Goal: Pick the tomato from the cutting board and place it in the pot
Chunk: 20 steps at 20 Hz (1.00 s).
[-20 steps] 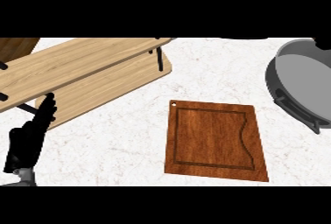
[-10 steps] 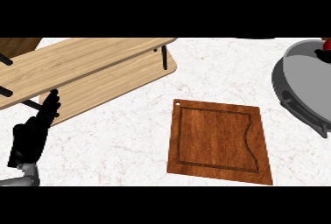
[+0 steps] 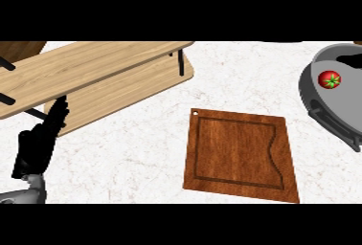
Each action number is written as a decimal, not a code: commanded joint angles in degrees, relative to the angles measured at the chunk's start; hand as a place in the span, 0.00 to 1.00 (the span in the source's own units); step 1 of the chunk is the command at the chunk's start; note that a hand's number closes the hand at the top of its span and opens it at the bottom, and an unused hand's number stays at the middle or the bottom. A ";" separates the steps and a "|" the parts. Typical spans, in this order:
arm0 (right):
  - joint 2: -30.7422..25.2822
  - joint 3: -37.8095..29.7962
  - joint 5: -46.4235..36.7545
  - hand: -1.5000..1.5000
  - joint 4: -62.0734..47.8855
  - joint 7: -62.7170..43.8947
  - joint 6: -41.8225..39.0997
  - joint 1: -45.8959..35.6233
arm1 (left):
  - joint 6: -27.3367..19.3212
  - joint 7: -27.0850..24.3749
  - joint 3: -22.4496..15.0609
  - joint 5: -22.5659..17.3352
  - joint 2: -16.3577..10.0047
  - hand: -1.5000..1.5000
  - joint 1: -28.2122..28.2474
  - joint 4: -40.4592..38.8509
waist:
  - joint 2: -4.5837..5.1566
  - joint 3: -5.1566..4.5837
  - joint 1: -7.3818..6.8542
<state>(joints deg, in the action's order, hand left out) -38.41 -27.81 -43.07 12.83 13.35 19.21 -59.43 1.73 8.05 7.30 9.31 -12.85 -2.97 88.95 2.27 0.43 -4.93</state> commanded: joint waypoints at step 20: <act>-6.91 -18.71 23.74 0.00 0.33 18.62 -20.42 8.26 | -0.44 -3.66 2.20 0.49 0.06 0.50 4.30 -2.56 | -1.77 -0.32 3.81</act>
<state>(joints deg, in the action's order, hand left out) -43.48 -44.97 -22.00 12.74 28.68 3.21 -55.41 1.65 6.68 9.92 9.08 -13.70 -0.98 87.18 0.73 0.14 -1.72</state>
